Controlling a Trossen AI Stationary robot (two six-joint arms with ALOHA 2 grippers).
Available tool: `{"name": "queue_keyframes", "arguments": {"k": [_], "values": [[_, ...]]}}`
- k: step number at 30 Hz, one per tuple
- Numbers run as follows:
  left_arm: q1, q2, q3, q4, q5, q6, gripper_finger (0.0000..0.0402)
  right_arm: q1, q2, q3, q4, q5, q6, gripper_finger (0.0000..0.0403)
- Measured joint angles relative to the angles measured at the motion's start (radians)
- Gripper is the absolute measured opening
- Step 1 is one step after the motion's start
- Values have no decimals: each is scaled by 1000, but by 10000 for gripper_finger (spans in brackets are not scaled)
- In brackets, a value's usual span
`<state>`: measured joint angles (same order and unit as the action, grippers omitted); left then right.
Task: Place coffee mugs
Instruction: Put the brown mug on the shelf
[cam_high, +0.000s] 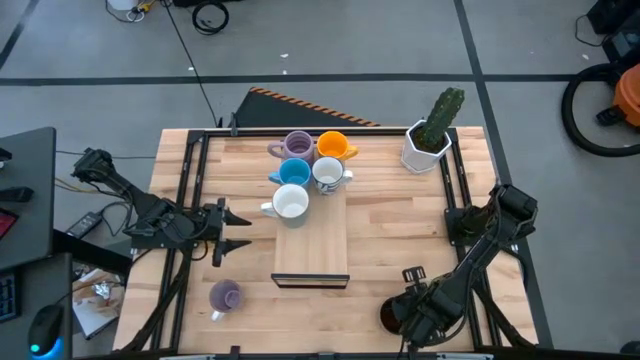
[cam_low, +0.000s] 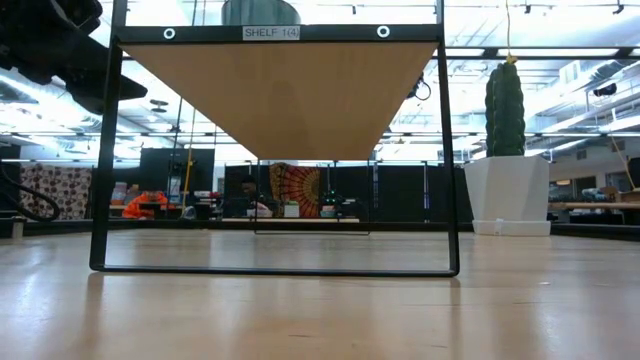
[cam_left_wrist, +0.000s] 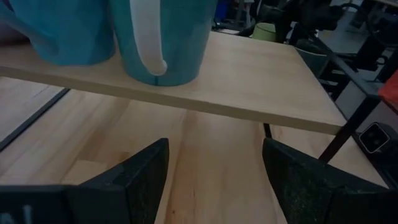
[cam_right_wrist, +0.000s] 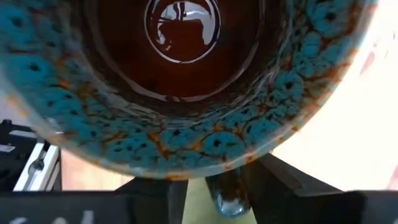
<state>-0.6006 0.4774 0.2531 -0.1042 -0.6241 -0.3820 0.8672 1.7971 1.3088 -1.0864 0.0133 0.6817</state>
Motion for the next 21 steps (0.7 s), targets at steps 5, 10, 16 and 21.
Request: {"name": "queue_keyframes", "arguments": {"k": [5, 10, 16, 21], "values": [[0, 0, 0, -2, 0, -1, 265, -17, 0, -34, 76, -27, -4, 105], [0, 0, 0, -2, 0, 0, 265, -32, 0, -39, 94, -44, -5, 58], [0, 0, 0, -3, 1, -6, 265, -55, 0, -39, 80, -36, 6, 52], [0, 0, 0, -3, 1, -7, 265, -74, -12, -41, 10, -7, 26, 52]]}}
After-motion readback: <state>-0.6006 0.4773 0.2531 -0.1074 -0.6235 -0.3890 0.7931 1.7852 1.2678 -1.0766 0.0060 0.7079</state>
